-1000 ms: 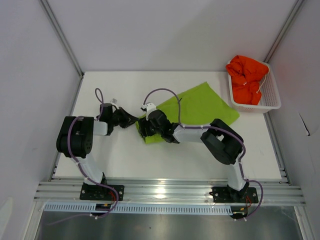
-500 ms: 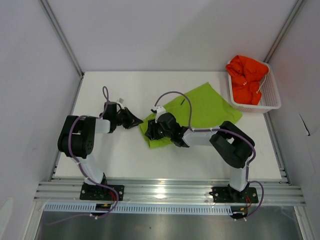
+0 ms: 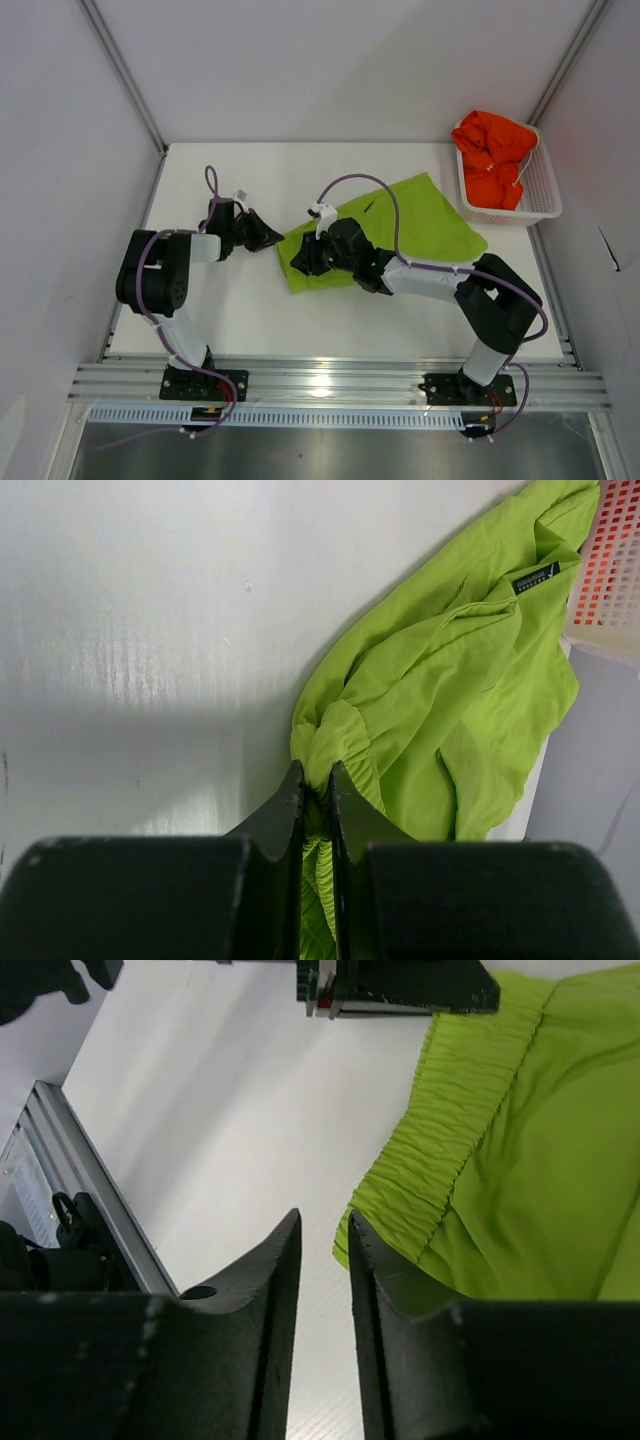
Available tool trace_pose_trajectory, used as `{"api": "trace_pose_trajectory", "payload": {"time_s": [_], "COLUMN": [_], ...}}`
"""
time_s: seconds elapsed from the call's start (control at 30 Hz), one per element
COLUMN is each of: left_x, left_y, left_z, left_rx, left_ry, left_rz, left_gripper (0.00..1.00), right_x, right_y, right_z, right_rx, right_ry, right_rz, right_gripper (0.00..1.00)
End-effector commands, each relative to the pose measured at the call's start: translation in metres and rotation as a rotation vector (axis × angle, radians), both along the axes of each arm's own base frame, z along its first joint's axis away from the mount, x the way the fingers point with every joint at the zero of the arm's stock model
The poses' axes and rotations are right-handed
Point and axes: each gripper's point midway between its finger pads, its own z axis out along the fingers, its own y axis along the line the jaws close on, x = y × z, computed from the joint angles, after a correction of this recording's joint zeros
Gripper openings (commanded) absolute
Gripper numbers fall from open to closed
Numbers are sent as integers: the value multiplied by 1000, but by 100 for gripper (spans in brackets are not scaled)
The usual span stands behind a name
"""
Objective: Fold and stack the shorts
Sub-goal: Fold the shorts
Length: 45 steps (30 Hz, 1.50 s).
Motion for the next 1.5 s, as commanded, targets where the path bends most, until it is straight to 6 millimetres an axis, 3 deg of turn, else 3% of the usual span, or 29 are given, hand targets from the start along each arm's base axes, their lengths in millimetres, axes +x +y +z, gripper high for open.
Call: {"api": "trace_pose_trajectory", "payload": {"time_s": [0.0, 0.17, 0.2, 0.37, 0.53, 0.67, 0.83, 0.97, 1.07, 1.1, 1.17, 1.27, 1.4, 1.47], "left_x": [18, 20, 22, 23, 27, 30, 31, 29, 30, 30, 33, 36, 38, 39], "left_y": [4, 4, 4, 3, 1, 4, 4, 5, 5, 5, 6, 6, 5, 5], "left_z": [12, 15, 17, 20, 22, 24, 24, 22, 23, 23, 23, 24, 24, 21], "left_rx": [34, 45, 47, 54, 59, 98, 107, 115, 123, 124, 137, 146, 145, 143], "left_ry": [-65, -67, -70, -77, -91, -103, -104, -102, -106, -106, -106, -107, -104, -96], "left_rz": [3, -8, -8, -19, -39, -58, -72, -80, -87, -93, -97, -101, -104, -109], "left_gripper": [0, 0, 0, 0, 0, 0, 0, 0, 0, 0, 0, 0, 0, 0], "right_x": [-2, -11, -15, -23, -28, -27, -13, 0, 2, -7, -4, -14, -21, -19], "right_y": [-5, 0, -1, -2, 3, 11, 7, -6, -16, -21, -26, -28, -29, -28], "right_z": [-26, -76, -94, -126, -112, -59, -18, -24, -47, -58, -74, -95, -97, -89], "right_rx": [-46, -120, -150, -163, -112, -42, 17, 57, 100, 111, 138, 162, 188, 190], "right_ry": [64, 165, 195, 282, 326, 279, 276, 351, 452, 503, 582, 708, 777, 773], "right_rz": [-5, 15, 16, 14, 44, 78, 86, 63, 44, 62, 36, 50, 62, 68], "right_gripper": [26, 19, 19, 18, 17, 19, 19, 17, 16, 15, 15, 13, 14, 15]}}
